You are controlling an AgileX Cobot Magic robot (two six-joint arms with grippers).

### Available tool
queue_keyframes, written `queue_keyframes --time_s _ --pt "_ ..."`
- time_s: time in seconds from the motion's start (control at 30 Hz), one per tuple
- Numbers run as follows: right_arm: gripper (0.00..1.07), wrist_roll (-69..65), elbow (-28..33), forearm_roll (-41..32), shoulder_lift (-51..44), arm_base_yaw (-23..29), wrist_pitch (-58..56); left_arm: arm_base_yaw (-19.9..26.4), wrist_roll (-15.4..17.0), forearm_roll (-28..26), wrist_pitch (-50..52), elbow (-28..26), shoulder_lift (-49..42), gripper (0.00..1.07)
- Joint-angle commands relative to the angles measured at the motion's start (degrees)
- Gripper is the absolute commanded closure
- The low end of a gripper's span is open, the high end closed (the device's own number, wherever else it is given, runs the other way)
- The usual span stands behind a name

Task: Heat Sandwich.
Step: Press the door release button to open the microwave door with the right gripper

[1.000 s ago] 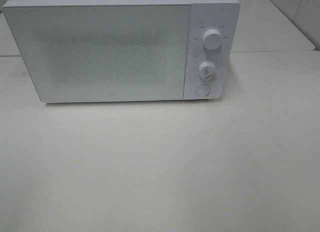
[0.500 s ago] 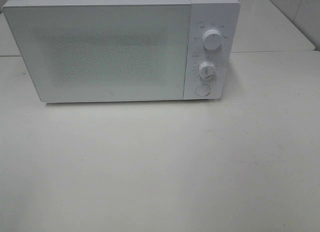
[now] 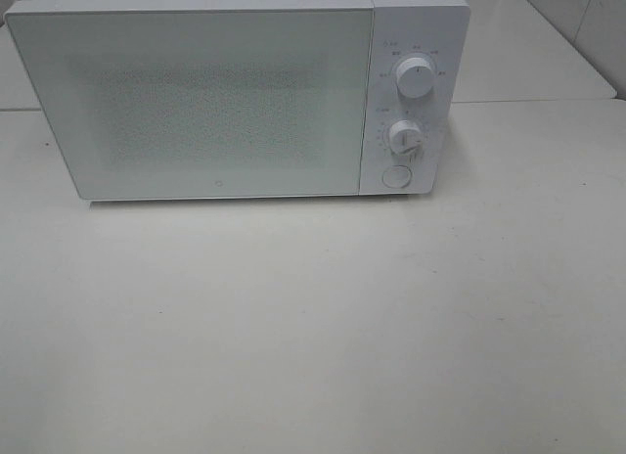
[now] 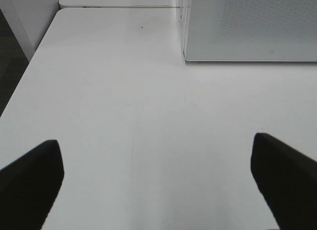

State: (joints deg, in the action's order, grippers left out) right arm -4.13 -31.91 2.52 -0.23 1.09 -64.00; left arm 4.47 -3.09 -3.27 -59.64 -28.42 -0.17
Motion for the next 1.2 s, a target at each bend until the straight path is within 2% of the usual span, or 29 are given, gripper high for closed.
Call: queue_keyframes --time_s 0.03,0.77,0.93,1.2 --pt "0.33 -0.46 2.23 -0.23 -1.55 -0.52 5.61 -0.29 0.00 0.17 0.29 0.06 -1.32 0.10" --pt "0.33 -0.29 2.41 -1.09 -1.38 -0.52 4.70 -0.29 0.00 0.23 0.29 0.06 -1.26 0.10" --pt "0.33 -0.29 0.63 -1.95 1.78 -0.52 6.02 -0.29 0.00 0.23 0.29 0.06 -1.26 0.10" --pt "0.33 -0.29 0.52 -1.95 10.03 -0.52 15.47 -0.29 0.00 0.23 0.29 0.06 -1.26 0.10"
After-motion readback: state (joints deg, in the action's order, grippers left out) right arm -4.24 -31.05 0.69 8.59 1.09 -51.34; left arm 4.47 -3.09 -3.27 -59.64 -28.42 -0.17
